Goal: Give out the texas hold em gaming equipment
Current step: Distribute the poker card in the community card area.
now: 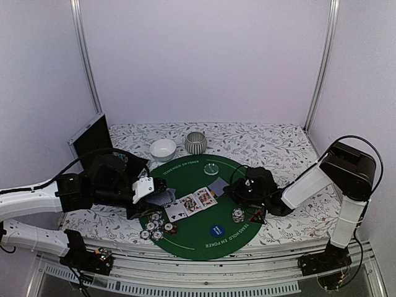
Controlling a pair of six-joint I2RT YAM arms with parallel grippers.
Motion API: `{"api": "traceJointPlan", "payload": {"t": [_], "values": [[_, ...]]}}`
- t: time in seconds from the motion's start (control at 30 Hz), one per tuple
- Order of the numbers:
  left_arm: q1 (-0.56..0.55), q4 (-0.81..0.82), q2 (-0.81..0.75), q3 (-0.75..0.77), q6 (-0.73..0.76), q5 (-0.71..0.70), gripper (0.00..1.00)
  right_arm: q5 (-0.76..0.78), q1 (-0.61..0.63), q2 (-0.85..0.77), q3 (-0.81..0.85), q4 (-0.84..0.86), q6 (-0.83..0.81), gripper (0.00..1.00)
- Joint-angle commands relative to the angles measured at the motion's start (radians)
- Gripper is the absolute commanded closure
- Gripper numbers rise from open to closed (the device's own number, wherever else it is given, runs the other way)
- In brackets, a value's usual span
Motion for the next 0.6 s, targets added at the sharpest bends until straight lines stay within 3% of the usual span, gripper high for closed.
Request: {"api": "traceJointPlan", "payload": {"t": [0.0,0.23,0.33,0.57], "values": [[0.001,0.015,-0.016,0.018,-0.012,0.013,0.71,-0.018,0.006,0.029,-0.001,0.035,0.030,0.95],[0.001,0.015,-0.020,0.017,-0.011,0.013,0.71,-0.041,0.024,0.014,-0.001,0.031,0.041,0.83],[0.001,0.016,-0.022,0.017,-0.011,0.011,0.71,-0.037,0.029,-0.007,-0.004,0.030,0.041,0.82],[0.000,0.013,-0.029,0.018,-0.013,0.013,0.70,-0.016,0.037,-0.100,-0.034,-0.022,0.021,0.64]]}}
